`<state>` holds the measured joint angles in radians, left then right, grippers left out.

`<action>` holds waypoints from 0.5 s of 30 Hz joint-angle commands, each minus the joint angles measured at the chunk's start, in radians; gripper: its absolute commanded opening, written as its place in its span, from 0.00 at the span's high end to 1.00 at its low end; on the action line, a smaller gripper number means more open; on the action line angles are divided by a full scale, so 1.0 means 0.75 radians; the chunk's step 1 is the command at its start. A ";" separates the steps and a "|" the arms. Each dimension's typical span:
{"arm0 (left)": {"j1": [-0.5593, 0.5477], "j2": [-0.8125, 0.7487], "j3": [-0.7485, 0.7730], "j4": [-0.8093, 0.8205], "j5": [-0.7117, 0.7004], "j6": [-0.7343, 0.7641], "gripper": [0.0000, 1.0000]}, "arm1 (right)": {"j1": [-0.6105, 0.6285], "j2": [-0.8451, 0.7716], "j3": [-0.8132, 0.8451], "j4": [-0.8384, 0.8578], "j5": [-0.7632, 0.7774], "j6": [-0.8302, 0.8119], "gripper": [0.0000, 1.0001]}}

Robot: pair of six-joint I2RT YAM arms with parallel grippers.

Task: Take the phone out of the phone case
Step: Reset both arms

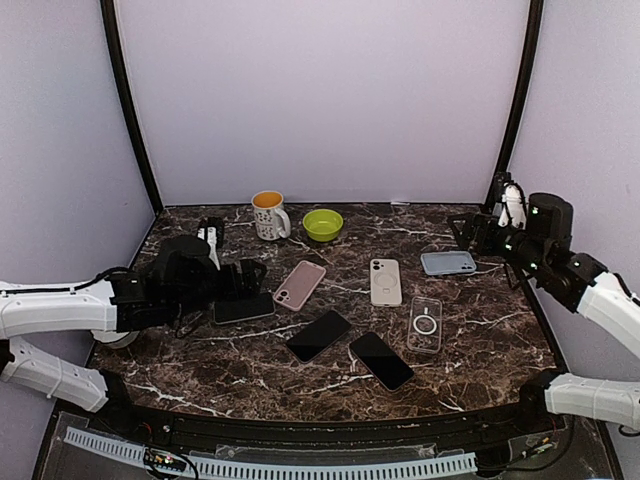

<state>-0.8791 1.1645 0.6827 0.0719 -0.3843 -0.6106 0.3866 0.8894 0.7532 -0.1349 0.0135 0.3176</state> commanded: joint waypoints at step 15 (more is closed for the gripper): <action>0.527 -0.311 -0.492 0.542 -0.215 0.975 0.01 | -0.071 0.044 -0.597 0.954 0.634 -0.546 0.02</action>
<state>-0.5560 0.9161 0.4023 0.2573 -0.5785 -0.0315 0.3618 0.8646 0.3592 0.3454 0.4053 -0.0292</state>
